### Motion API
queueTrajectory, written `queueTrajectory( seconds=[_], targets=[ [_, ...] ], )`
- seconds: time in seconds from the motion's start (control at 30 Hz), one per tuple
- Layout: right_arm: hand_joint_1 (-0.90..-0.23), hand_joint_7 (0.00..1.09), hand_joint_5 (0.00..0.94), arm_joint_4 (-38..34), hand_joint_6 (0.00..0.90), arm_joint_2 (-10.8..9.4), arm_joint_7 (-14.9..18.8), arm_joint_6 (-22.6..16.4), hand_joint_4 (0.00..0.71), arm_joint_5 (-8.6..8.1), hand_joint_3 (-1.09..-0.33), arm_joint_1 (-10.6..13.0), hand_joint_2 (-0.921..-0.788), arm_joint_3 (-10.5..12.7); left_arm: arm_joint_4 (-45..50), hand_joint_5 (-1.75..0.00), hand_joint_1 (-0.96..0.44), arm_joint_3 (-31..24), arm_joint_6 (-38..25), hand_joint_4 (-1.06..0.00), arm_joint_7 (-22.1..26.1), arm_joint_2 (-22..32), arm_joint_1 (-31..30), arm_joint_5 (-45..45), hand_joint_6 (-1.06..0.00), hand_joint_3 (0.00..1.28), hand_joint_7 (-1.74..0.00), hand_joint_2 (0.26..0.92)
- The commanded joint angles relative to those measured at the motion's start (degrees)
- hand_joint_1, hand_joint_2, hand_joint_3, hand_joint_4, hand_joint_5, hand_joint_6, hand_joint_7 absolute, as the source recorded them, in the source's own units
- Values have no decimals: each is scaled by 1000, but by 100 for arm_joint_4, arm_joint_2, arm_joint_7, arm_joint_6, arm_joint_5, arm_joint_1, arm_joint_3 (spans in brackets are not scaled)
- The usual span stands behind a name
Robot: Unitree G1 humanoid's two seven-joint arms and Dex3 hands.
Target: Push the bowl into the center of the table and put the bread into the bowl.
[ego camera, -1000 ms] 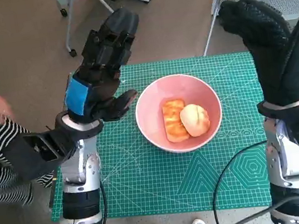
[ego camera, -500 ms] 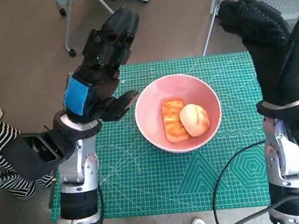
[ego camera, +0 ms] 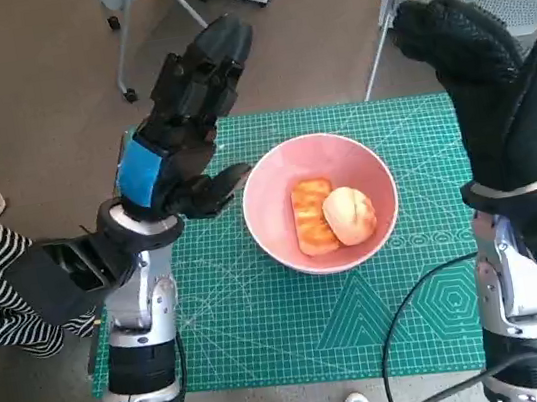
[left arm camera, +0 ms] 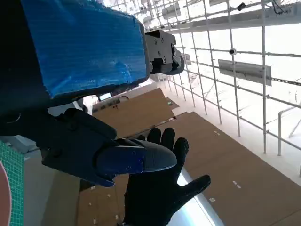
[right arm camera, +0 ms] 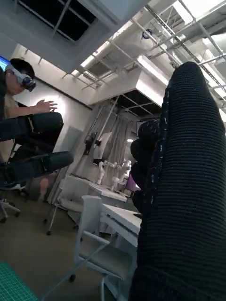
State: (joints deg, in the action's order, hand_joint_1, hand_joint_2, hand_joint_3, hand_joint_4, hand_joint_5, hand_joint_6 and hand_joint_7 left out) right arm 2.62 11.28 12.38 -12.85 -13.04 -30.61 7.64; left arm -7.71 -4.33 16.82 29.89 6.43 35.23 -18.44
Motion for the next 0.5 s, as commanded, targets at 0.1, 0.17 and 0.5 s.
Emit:
queueTrajectory(
  seconds=[0.1,0.17,0.5],
  targets=[
    [-699,568,3,17,106,-3,-59,82,215,70,-676,145,-921,24,118,-8,-611,68,-58,-13,-61,13,-4,37,1,388,-414,921],
    [-699,568,3,14,106,-1,-64,89,215,71,-676,143,-921,26,117,-8,-610,76,-61,-13,-67,14,4,33,1,389,-414,921],
    [-706,567,4,102,108,4,-87,155,220,57,-674,190,-921,40,125,-15,-606,133,-87,-21,-81,-7,25,12,1,399,-415,920]
  ],
)
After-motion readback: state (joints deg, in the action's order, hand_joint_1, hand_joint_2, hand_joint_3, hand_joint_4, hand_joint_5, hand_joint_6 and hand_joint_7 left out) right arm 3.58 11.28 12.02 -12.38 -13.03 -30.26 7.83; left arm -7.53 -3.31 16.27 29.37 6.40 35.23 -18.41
